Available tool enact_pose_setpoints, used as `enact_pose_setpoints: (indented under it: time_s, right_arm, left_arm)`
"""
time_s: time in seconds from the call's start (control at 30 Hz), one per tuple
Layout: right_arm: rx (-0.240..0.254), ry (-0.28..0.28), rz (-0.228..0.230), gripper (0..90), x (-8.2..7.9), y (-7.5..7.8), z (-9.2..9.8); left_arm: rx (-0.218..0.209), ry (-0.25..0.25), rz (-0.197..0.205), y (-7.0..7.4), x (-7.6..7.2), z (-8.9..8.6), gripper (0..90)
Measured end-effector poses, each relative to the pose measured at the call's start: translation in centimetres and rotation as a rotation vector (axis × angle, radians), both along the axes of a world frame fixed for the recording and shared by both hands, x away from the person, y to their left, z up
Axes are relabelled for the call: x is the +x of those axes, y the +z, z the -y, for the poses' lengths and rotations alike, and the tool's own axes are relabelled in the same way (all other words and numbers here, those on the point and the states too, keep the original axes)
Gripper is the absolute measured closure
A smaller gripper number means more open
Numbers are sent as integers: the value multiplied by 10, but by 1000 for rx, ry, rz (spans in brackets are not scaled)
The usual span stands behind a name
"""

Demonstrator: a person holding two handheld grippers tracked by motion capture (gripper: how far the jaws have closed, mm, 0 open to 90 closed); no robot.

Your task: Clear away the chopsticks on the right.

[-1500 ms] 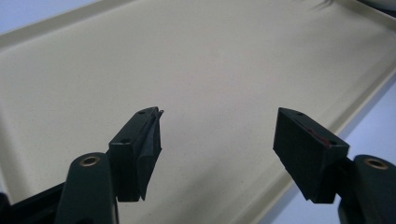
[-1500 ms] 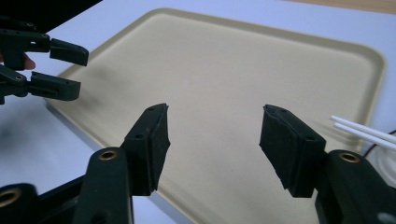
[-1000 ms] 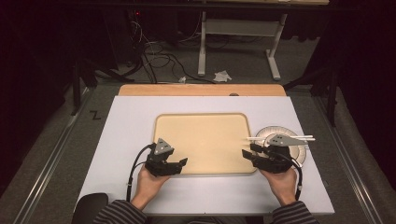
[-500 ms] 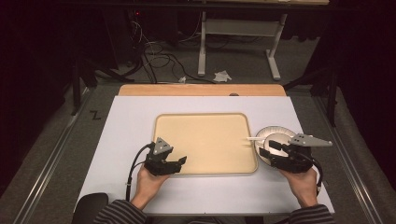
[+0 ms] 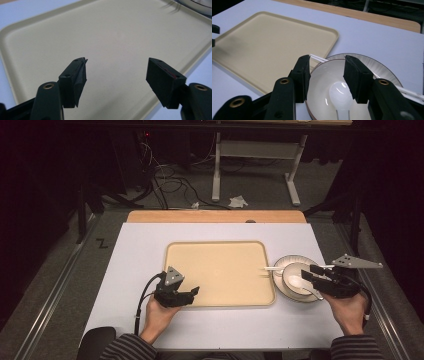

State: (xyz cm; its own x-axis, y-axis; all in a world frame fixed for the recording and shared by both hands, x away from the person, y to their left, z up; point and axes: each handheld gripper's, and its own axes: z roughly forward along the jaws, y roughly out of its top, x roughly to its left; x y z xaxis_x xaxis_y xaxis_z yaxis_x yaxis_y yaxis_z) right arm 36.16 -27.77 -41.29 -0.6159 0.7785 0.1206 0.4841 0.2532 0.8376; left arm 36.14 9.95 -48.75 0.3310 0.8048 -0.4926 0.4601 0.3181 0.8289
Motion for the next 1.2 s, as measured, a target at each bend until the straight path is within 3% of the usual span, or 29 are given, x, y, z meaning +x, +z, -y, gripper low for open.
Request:
enact_pose_setpoints:
  time_s: [0.17,0.27,0.37,0.57,0.77,1.2]
  right_arm:
    - [-12,-20,-31,608,2,10,14]
    - [-64,-43,-5,623,2,17,23]
    - [-82,-74,-4,628,5,20,31]
    - [-82,-115,-5,658,10,21,48]
    - [-91,-151,-36,684,18,17,68]
    - [-131,-182,-59,684,35,9,87]
  left_arm:
    - [8,7,0,0,1,-1,292]
    - [12,3,5,0,1,1,296]
    - [24,-4,1,-1,0,2,303]
    - [33,18,37,4,1,0,307]
    - [46,0,29,2,0,5,306]
    - [36,22,11,1,1,0,262]
